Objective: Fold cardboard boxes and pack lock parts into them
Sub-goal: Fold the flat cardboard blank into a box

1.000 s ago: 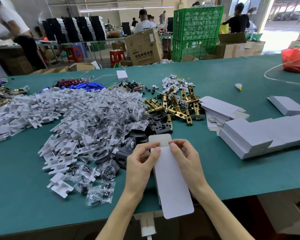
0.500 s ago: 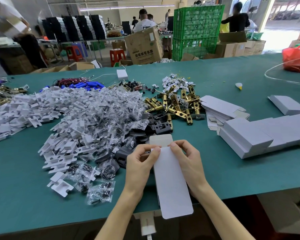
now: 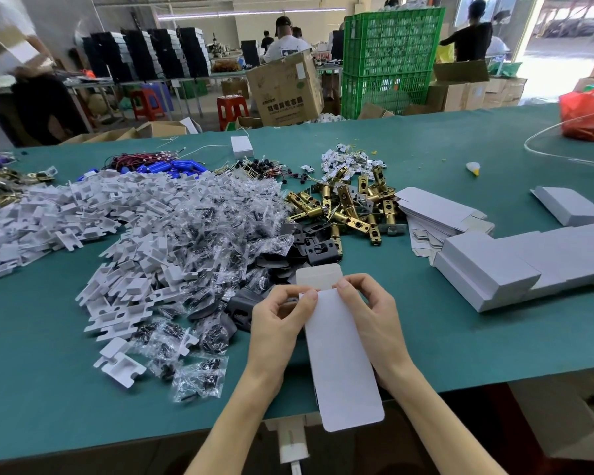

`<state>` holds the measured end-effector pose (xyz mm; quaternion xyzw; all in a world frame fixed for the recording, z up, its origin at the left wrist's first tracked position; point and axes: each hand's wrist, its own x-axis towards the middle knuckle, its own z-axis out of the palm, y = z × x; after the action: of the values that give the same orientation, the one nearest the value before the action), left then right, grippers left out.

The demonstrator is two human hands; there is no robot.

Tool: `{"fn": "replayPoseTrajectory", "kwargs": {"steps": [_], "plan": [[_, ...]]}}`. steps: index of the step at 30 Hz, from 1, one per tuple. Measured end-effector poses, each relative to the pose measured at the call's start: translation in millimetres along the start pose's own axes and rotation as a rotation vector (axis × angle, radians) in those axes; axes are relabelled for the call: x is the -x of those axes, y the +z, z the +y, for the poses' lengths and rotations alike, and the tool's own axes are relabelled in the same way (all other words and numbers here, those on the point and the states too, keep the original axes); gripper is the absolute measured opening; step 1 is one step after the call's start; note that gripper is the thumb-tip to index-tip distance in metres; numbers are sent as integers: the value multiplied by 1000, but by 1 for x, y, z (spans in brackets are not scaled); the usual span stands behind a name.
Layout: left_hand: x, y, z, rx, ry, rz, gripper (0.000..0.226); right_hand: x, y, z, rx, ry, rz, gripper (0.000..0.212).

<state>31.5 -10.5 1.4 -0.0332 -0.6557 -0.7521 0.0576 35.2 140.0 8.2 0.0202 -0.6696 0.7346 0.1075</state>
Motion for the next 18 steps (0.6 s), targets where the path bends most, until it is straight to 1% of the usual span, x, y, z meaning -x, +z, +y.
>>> {"fn": "replayPoseTrajectory", "kwargs": {"steps": [4,8,10,15,16,18], "plan": [[2,0,3,35,2,-42,9,1,-1,-1,-8,-9,-10,11],[2,0,3,-11,27,-23,10,1,-1,-1,-21,-18,-24,13],[3,0,4,8,47,-17,18,0,-1,-1,-22,-25,-26,13],[1,0,6,88,47,-6,64,2,-1,-3,-73,-39,-39,13],[1,0,6,109,27,-9,68,2,0,-4,-93,-51,-36,13],[1,-1,8,158,-11,-15,62,3,0,-6,-137,-77,-39,23]]}}
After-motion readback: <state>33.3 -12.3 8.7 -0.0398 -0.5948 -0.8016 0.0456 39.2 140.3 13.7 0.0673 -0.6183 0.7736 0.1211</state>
